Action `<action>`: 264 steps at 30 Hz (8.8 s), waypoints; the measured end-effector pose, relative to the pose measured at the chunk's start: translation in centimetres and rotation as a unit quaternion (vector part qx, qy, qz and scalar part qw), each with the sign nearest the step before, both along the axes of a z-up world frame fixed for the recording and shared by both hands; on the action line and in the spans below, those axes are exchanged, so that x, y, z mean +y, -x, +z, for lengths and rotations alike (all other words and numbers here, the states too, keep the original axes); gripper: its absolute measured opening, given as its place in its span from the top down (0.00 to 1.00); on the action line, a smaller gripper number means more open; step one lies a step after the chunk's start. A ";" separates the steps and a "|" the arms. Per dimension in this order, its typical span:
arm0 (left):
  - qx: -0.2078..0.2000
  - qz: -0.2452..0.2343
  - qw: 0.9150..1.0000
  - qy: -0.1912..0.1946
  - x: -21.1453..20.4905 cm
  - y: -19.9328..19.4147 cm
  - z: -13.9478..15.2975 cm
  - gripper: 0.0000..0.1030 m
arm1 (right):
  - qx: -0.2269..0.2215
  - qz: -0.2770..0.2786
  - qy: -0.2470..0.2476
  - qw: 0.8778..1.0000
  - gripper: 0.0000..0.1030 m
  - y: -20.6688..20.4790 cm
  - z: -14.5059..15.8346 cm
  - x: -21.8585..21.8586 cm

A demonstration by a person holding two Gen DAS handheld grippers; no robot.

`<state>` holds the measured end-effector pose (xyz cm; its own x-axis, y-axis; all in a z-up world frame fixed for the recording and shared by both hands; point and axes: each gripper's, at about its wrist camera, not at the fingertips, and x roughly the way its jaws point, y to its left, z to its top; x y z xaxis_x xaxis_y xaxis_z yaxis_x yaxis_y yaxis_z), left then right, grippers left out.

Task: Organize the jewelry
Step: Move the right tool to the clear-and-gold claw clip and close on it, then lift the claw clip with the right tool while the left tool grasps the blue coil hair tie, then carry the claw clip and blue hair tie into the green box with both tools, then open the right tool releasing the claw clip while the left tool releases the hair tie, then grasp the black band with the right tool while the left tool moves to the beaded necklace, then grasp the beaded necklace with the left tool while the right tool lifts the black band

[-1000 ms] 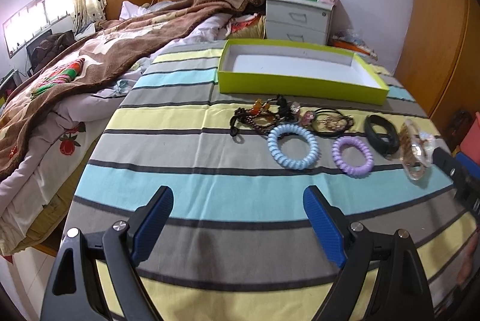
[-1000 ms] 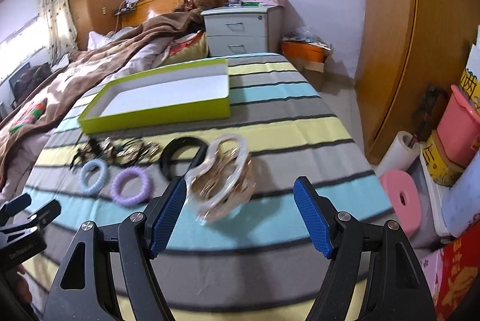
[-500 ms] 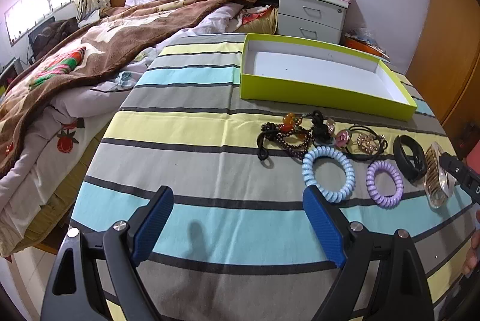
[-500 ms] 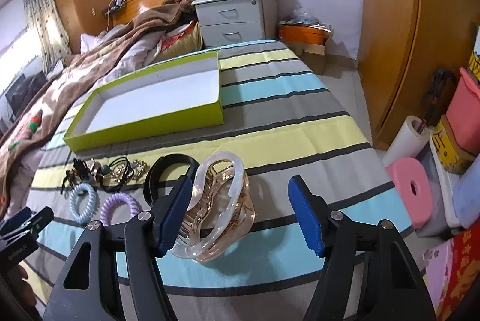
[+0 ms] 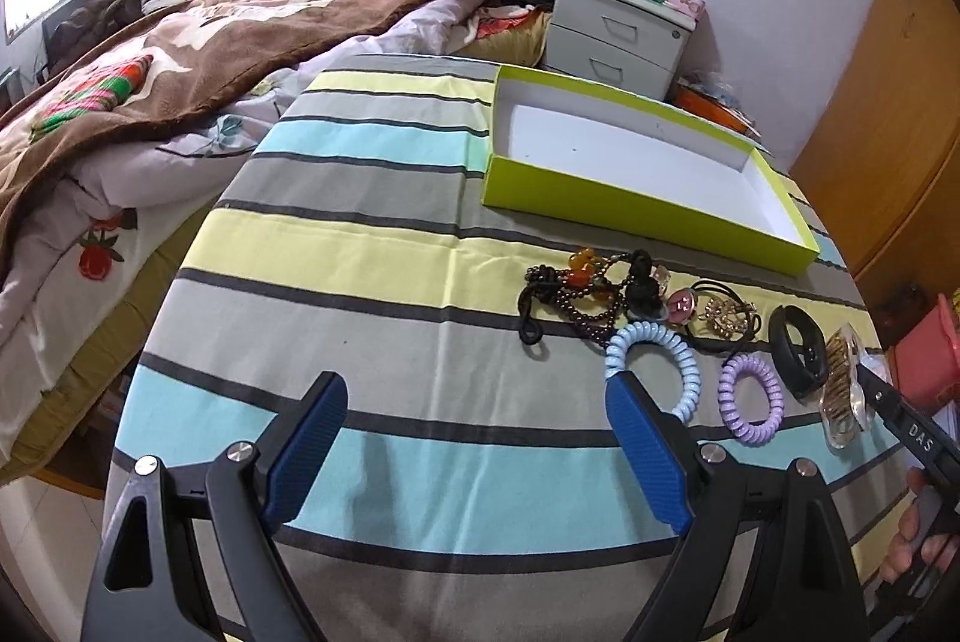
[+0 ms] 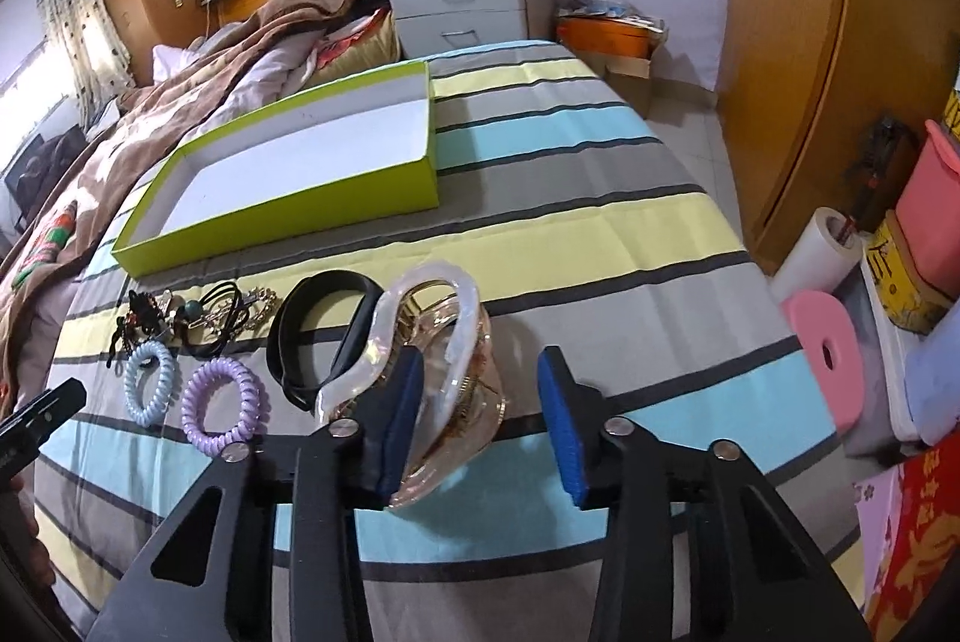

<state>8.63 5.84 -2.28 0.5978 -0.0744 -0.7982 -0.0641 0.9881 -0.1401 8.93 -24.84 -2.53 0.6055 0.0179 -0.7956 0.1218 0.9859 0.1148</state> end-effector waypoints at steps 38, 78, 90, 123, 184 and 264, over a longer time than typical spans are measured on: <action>0.029 -0.030 0.996 -0.078 -6.0 -2.1 -1.6 0.56 | -0.037 0.037 0.027 0.998 0.87 0.5 1.0 -0.1; -0.057 -0.064 0.996 -0.009 -4.6 -2.7 5.0 0.90 | -0.097 0.059 0.047 0.992 0.87 -2.1 7.3 1.4; -0.065 -0.069 0.995 0.003 -3.7 -8.5 6.6 0.90 | -0.070 0.087 0.042 0.993 0.87 -9.5 7.6 2.7; 0.008 -0.065 0.998 0.015 -4.0 -20.8 0.6 0.90 | 0.033 0.115 0.073 0.990 0.87 -22.0 1.6 4.7; -0.065 -0.044 0.997 0.007 -3.8 -11.1 6.2 0.40 | -0.103 0.087 0.087 0.987 0.64 -10.5 8.8 5.9; 0.018 -0.031 0.999 0.012 -0.4 -4.2 -1.3 0.37 | -0.024 0.059 0.018 0.998 0.88 -1.8 0.6 1.7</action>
<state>12.86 5.48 -3.57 0.5622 -0.1302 -0.8167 -0.0073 0.9867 -0.1623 10.69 -23.10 -1.92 0.6379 0.0634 -0.7675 0.0004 0.9966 0.0826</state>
